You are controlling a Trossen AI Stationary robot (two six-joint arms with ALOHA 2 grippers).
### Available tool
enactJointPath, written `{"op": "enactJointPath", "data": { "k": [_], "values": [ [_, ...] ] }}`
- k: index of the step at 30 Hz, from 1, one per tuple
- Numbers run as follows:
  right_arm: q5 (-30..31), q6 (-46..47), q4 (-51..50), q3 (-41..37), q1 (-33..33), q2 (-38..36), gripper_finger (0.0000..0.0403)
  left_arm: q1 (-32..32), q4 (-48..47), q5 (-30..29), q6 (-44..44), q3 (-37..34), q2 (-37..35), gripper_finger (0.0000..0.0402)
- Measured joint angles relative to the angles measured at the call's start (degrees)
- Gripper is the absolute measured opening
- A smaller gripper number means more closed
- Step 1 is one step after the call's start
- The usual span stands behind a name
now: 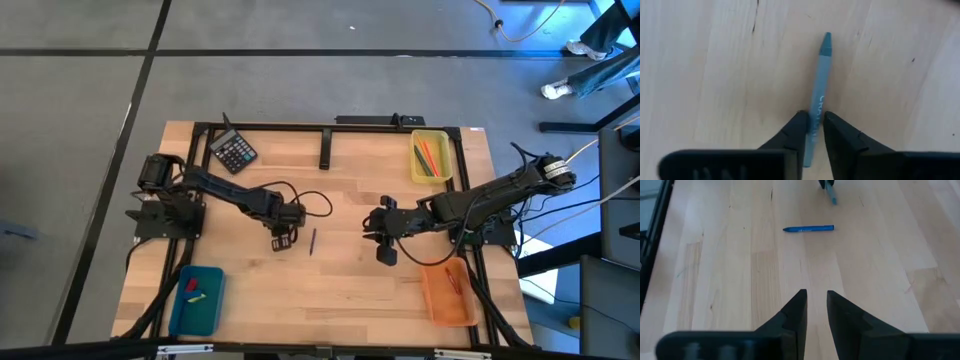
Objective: Sort crayons/erasers/pens/pencils in bins
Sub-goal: Put the gray crayon into the orange bin
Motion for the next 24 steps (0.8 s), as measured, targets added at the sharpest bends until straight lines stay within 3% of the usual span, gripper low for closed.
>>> {"op": "enactJointPath", "data": {
  "k": [7,15,24],
  "values": [
    [0.51,2.44,16.16,-7.00,0.00,0.32,0.0078,-2.76,1.71,-6.02,-4.29,-0.76,-0.09,0.0015],
    [1.51,3.14,42.57,-18.91,0.00,2.95,0.0078,-4.76,3.38,-11.53,-4.61,0.11,0.28,0.0015],
    [4.05,-0.05,47.70,-20.21,-0.83,4.90,0.0078,-4.99,6.47,-13.67,-4.15,2.68,0.89,0.0009]
  ]
}}
